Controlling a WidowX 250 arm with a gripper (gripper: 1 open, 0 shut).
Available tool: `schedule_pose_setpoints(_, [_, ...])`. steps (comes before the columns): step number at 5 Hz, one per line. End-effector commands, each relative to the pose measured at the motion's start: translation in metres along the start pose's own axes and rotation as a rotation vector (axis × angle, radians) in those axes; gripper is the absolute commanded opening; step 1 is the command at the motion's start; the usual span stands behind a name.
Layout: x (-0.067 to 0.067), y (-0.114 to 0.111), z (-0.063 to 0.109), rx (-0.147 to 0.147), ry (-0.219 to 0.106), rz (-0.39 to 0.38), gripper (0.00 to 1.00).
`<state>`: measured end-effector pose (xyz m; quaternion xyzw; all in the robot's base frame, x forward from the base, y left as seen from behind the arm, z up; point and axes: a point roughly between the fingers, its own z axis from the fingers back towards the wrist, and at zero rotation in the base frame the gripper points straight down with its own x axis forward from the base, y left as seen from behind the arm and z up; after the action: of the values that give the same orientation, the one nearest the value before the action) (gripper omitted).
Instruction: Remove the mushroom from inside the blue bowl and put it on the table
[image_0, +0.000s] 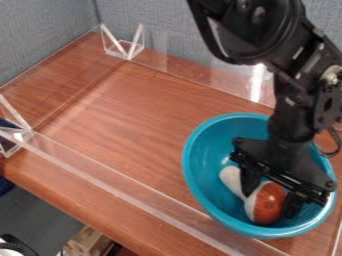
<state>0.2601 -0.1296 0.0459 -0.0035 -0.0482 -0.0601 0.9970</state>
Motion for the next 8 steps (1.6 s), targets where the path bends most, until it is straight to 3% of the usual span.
schedule_pose_setpoints(1, [0.005,0.000,0.008,-0.003,-0.030,-0.008,0.00])
schedule_pose_setpoints(4, [0.008,0.010,0.044,0.011,-0.088,0.005,0.00])
schedule_pose_setpoints(5, [0.011,0.024,0.074,0.019,-0.141,0.039,0.00])
schedule_pose_setpoints(6, [0.013,0.058,0.108,0.038,-0.199,0.115,0.00])
schedule_pose_setpoints(7, [0.010,0.104,0.124,0.055,-0.210,0.221,0.00])
schedule_pose_setpoints(8, [0.003,0.137,0.120,0.075,-0.188,0.272,0.00])
